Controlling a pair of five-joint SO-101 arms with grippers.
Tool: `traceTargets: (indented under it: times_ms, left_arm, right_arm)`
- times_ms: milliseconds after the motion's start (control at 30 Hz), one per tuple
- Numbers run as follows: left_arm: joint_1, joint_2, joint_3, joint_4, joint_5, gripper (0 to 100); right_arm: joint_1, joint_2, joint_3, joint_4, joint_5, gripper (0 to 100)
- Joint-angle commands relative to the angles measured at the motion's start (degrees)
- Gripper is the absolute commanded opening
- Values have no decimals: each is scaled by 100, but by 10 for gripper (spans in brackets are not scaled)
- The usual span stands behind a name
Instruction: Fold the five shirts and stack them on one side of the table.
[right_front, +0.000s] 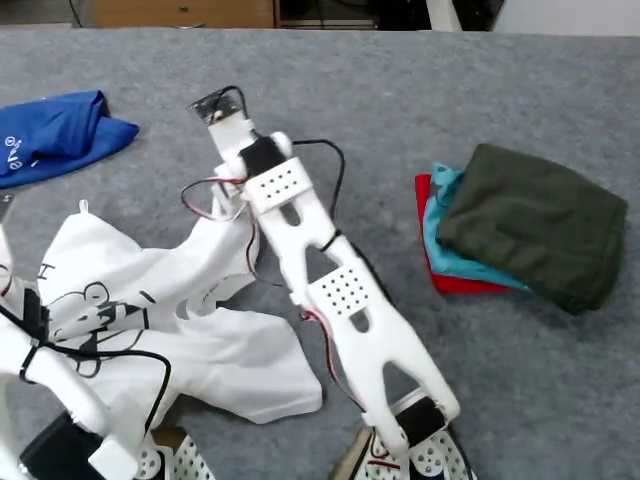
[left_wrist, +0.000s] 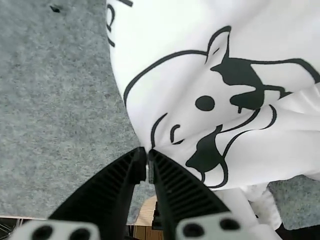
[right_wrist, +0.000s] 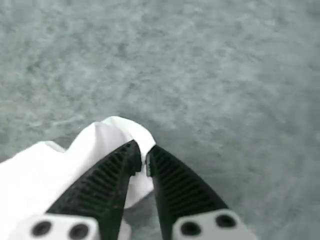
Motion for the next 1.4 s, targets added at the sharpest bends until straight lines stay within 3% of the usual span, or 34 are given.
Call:
traceTargets:
  times_ms: [0,500,567,700,800,967,1100,1367]
  left_arm:
    - [-35,-127,26,9,44,28]
    - [-35,-127,53,9,53,28]
    - [-35,-127,53,0,167,29]
    - [-35,-127,26,0,475,36]
    - [-35,-154,0,-132,818,95]
    - [-18,-180,-167,-677,1714,135]
    - [396,-171,-299,-923,2259,136]
    - [1125,-136,-457,-1881,3446,136]
  right_arm:
    - [347,-576,-268,-44,0,5]
    - [593,-971,-259,-2101,598,11]
    - [567,-945,-268,-2277,756,53]
    - [479,-1253,-277,-1670,738,235]
    - [347,-1640,-268,-914,1196,315]
    - [31,-2132,-259,826,1407,241]
    - [-13,-2255,259,844,1363,171]
    - [-716,-3415,3380,730,79,223]
